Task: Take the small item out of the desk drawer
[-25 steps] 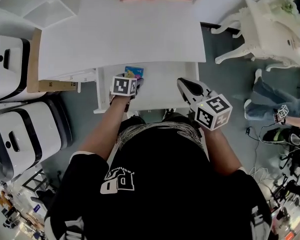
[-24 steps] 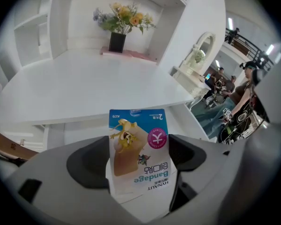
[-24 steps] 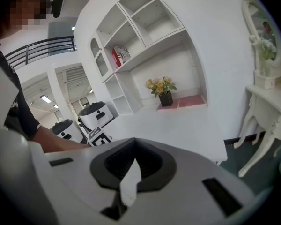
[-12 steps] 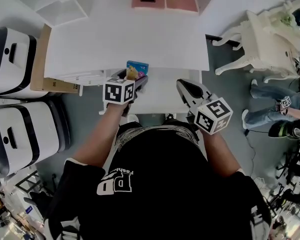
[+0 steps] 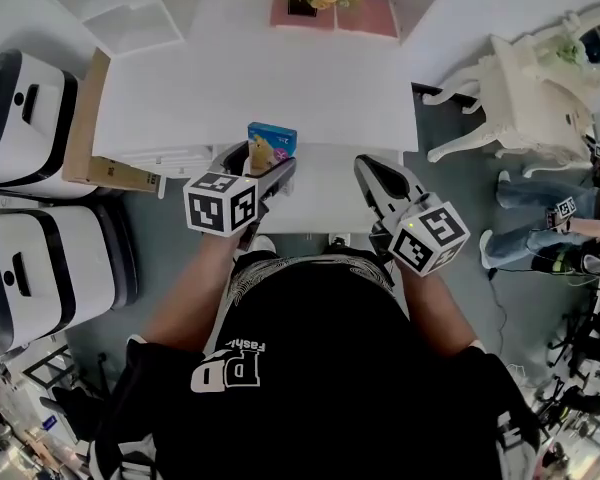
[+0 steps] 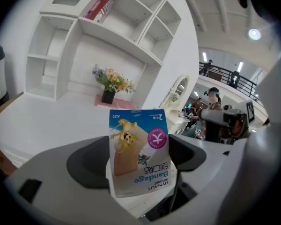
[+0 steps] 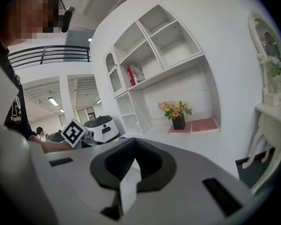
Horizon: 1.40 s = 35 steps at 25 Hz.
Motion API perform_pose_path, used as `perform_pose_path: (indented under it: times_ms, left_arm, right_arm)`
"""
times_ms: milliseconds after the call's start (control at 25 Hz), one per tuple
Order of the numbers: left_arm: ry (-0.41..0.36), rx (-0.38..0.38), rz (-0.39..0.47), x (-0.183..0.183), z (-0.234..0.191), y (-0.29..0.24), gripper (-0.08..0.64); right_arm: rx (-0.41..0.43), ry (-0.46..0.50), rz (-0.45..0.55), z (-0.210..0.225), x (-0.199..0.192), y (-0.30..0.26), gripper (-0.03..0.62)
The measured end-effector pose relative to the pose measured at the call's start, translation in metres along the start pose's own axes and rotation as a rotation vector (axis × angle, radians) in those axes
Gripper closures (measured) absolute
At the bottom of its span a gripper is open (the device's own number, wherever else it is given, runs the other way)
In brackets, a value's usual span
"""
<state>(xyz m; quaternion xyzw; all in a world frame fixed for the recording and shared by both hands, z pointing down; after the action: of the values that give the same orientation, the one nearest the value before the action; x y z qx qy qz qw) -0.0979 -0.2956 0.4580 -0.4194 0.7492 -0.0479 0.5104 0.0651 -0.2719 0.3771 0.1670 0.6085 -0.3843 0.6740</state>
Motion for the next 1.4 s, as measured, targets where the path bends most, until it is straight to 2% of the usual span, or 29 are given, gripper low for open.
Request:
perform_pose_path:
  times_ms: [240,680,840,1120,1400]
  left_arm:
    - [-0.001,-0.036,0.064,0.012,0.011,0.030,0.156]
    - [-0.065,-0.103,0.144,0.030,0.023,0.069,0.156]
    - [-0.096,-0.130,0.150,0.032,0.025,0.079,0.156]
    - [-0.128,-0.161,0.146,0.020,0.012,0.117,0.156]
    - [-0.144,-0.184,0.144,0.019,0.009,0.118,0.156]
  right_arm:
    - [0.012,0.002,0.006,-0.013,-0.002,-0.005,0.583]
    - [-0.011,0.010,0.017,-0.037,-0.004,-0.011,0.584]
    - [-0.039,0.018,0.016,-0.046,-0.003,-0.013,0.584]
    - [-0.077,0.009,0.040,-0.091,-0.008,-0.014,0.584]
    - [-0.117,0.003,0.053,-0.091,-0.011,-0.011,0.584]
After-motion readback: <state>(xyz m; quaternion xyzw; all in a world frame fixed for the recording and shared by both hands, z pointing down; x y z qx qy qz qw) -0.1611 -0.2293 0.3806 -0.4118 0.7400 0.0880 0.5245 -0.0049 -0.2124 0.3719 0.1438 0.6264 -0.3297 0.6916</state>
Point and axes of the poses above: the fingertips, and each gripper's own axes: y backward along the fingers, z to its right, x out of its top, the point moved 2 cm from there along y, backward along the fingers, and after that the axes turned 6 degrees about y, right-handed, at the moved point
